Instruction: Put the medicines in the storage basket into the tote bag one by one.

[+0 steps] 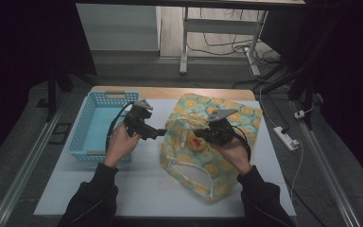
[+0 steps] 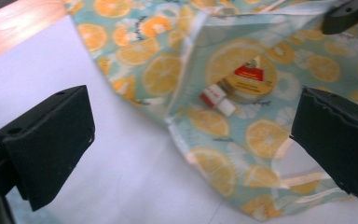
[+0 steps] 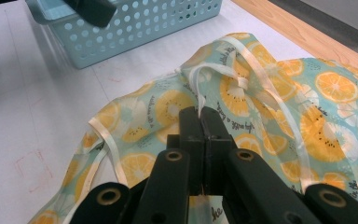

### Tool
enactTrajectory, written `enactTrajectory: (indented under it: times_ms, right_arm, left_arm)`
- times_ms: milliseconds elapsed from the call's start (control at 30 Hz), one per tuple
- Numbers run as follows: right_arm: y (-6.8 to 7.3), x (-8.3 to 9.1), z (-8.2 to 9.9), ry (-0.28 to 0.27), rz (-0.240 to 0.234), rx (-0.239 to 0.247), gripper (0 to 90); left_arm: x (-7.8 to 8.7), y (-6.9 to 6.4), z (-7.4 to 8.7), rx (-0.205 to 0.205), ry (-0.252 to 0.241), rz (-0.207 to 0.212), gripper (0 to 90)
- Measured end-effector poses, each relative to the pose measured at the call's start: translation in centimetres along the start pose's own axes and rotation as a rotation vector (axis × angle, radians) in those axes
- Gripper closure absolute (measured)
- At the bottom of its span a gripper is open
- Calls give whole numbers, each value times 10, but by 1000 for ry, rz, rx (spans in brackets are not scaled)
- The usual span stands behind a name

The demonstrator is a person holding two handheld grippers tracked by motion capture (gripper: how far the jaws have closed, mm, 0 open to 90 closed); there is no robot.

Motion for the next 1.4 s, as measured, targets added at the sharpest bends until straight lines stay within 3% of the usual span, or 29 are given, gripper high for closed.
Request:
enactTrajectory:
  times_ms: [500, 1067, 1400]
  right_arm:
    - [1, -2, 1, 7, -4, 2, 898]
    - [3, -5, 3, 22, -16, 11, 893]
    - [3, -6, 3, 20, -17, 10, 893]
  left_arm:
    - [20, 41, 4, 97, -49, -48, 0]
    - [28, 77, 10, 153, -82, -117, 0]
    - [34, 97, 13, 200, -100, -128, 7]
Point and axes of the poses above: each handheld gripper's, and its own axes: x roughly backward along the jaws, z roughly out of its underside, y roughly to its left, the point moved 9 cm from there along -x, roughly forward along the jaws, and after that the axes turned 15 degrees about x, right-handed, at the moved point
